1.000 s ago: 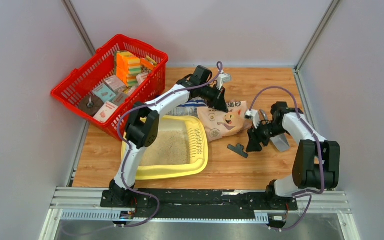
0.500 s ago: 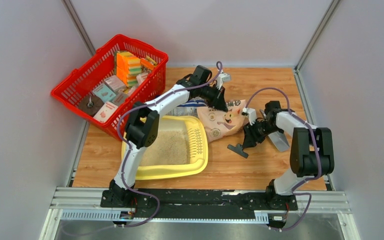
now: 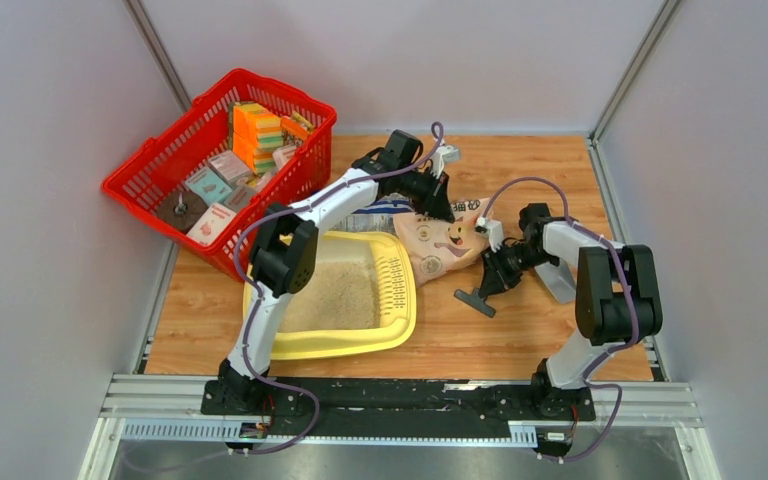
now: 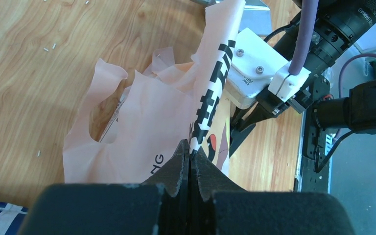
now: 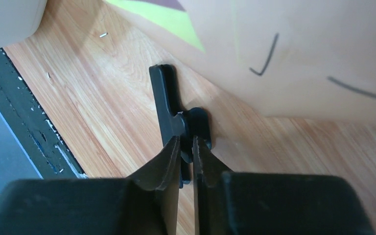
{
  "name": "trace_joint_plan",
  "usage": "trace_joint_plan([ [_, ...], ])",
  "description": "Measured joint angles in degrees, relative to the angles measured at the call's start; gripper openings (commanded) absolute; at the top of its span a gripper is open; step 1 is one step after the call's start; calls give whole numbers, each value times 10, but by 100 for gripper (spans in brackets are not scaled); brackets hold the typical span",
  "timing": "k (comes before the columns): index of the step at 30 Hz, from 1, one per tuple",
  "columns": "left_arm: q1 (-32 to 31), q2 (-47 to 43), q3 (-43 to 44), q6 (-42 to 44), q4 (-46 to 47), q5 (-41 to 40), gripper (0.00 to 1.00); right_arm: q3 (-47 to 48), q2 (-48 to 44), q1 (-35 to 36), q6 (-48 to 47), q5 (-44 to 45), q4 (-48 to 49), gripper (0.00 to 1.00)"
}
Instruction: Fill the litter box with clean litter
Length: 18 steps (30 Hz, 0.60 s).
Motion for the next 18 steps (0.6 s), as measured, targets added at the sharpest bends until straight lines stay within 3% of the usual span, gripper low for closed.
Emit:
trace_joint_plan([
  [3,0,0,0,0,0,1,0,3,-1,0,1,-5,-12,1],
  [9,-2,0,7,25,-22,11,0,29,-69,-21,-41,-16,-117,0],
  [13,-8,0,19,89,-57,25,0,115,-152,-69,-113,-54,-232,0],
  [18,-21,1,66,191,-151,24,0,233,-204,-80,-177,-96,-283,0],
])
